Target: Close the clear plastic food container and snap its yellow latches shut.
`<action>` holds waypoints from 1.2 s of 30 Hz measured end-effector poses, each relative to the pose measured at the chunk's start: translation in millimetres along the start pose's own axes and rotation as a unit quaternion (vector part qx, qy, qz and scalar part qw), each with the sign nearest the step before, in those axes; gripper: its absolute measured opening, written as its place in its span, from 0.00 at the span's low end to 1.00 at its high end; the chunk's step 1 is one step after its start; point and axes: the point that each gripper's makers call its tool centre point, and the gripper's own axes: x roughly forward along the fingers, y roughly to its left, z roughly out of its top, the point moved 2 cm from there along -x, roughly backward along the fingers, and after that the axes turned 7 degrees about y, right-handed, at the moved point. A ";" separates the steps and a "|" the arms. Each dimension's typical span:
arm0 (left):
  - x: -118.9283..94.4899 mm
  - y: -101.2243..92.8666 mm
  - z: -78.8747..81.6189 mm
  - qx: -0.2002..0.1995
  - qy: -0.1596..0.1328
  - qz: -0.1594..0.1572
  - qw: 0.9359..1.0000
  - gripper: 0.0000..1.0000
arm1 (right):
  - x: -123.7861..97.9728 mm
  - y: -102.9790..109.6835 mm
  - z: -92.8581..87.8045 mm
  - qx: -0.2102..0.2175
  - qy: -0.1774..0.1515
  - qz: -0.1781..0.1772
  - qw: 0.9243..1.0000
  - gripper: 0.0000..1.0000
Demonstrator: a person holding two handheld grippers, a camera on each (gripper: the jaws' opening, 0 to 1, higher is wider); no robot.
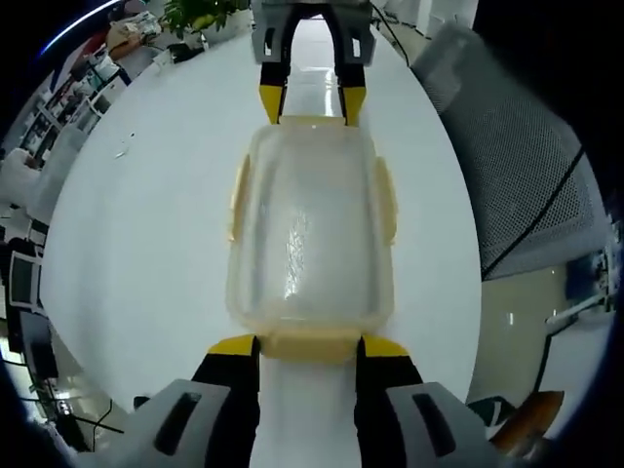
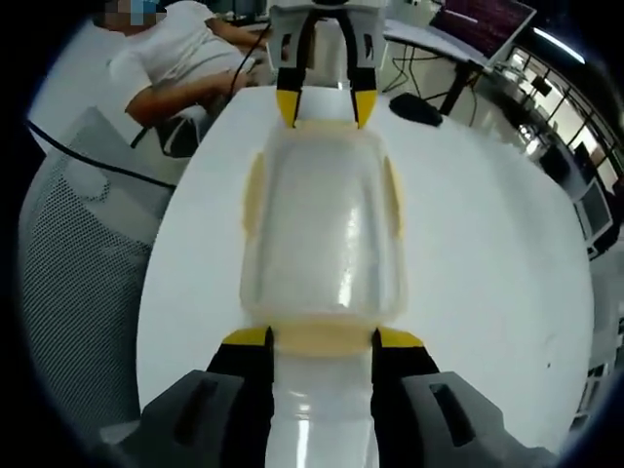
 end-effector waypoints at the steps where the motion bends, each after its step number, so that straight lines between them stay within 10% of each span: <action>1: -0.8 0.3 -0.1 -0.001 0.000 0.001 1.000 0.31 | -1.9 -0.2 0.1 -0.002 -0.001 -0.001 1.000 0.35; 36: -38.9 5.5 66.2 0.000 -0.009 0.020 1.000 0.31 | -68.8 -4.1 -40.8 -0.012 -0.016 -0.023 1.000 0.35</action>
